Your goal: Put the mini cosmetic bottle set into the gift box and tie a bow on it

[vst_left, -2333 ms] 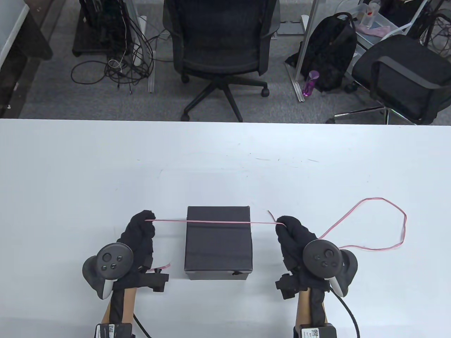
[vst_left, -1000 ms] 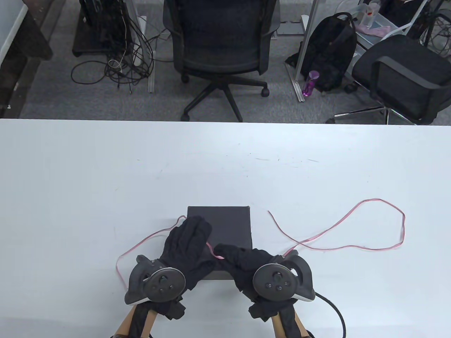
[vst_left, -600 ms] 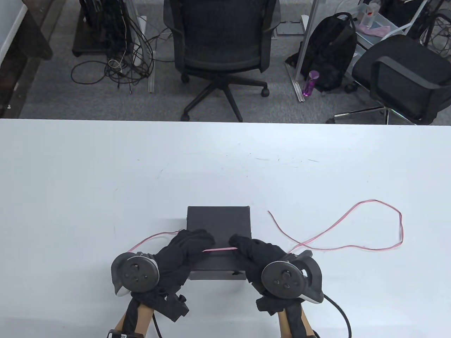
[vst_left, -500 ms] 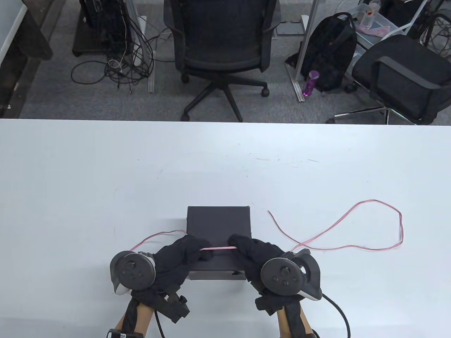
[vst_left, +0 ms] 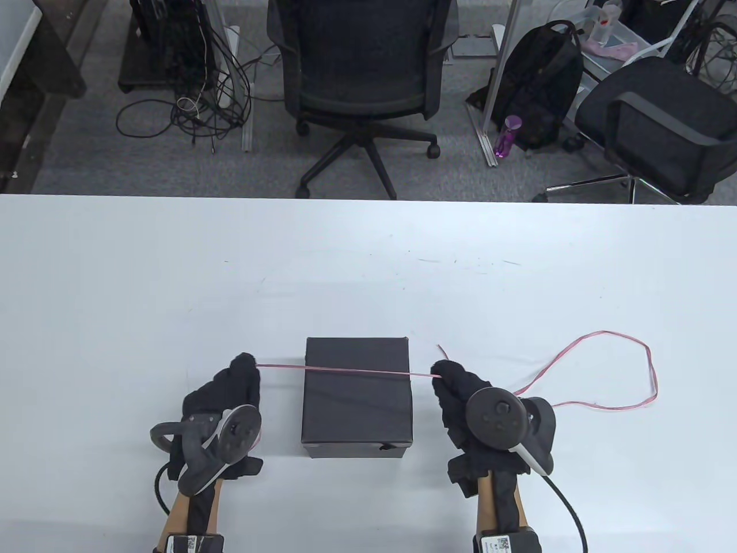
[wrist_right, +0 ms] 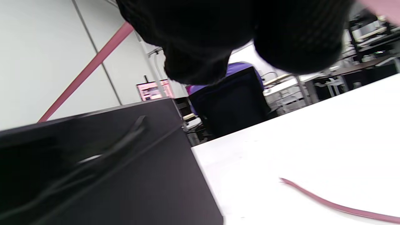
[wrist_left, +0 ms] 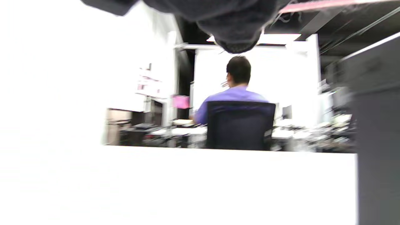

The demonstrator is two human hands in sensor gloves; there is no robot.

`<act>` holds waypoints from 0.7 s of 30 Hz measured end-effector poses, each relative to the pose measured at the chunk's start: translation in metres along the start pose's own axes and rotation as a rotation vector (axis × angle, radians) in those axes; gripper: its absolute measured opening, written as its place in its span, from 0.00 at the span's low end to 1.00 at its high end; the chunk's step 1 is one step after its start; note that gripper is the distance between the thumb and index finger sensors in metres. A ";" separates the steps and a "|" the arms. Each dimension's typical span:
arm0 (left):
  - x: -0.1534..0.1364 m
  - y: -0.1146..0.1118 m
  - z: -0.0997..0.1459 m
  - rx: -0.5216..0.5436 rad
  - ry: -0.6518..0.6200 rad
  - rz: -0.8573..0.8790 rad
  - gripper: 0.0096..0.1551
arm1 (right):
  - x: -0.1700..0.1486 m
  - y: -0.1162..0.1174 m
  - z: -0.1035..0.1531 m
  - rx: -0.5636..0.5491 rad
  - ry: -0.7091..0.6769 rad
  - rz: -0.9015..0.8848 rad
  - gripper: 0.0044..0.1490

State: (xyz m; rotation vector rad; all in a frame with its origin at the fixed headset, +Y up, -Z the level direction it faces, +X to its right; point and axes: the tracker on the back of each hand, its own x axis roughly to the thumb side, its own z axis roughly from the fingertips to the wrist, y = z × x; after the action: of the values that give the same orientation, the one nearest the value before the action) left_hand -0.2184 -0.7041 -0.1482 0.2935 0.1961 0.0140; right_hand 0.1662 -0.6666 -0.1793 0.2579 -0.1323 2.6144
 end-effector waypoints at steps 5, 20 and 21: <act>-0.029 -0.024 -0.006 -0.106 0.135 0.076 0.23 | -0.019 0.004 -0.002 0.027 0.068 -0.036 0.26; -0.017 -0.026 -0.012 -0.353 0.087 0.123 0.42 | -0.011 0.024 -0.008 0.120 0.070 0.010 0.26; -0.009 -0.013 -0.010 -0.256 0.030 0.205 0.42 | -0.007 0.022 -0.007 0.108 0.053 0.011 0.26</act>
State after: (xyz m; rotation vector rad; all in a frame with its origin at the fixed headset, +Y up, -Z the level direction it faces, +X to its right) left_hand -0.2298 -0.7142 -0.1597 0.0567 0.1910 0.2449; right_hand 0.1605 -0.6879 -0.1884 0.2263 0.0258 2.6400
